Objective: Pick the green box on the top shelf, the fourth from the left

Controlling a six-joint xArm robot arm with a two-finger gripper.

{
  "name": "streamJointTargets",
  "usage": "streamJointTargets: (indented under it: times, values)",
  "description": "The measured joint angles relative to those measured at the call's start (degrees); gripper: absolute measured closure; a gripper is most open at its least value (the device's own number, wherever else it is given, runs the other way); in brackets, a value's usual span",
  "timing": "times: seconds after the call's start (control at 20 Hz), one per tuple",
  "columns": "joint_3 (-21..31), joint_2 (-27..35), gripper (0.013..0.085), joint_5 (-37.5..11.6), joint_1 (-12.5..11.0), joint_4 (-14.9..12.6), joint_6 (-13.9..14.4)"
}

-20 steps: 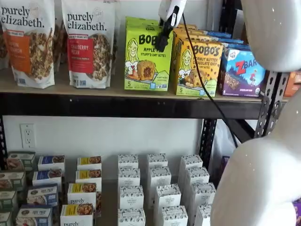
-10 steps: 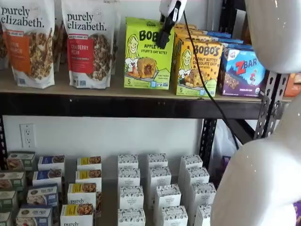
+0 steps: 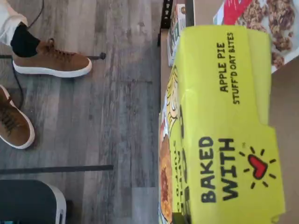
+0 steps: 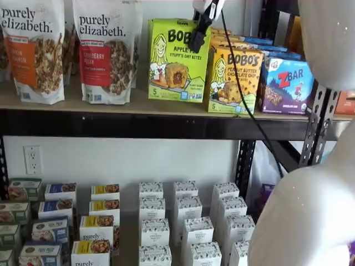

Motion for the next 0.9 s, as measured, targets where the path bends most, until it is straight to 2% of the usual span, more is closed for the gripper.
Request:
streamJointTargets:
  times: [0.4, 0.9]
  values:
    - [0.5, -1.7, 0.0770, 2.0, -1.4, 1.4, -0.6]
    - [3.0, -4.9, 0.0770, 3.4, -2.9, 0.8, -1.9]
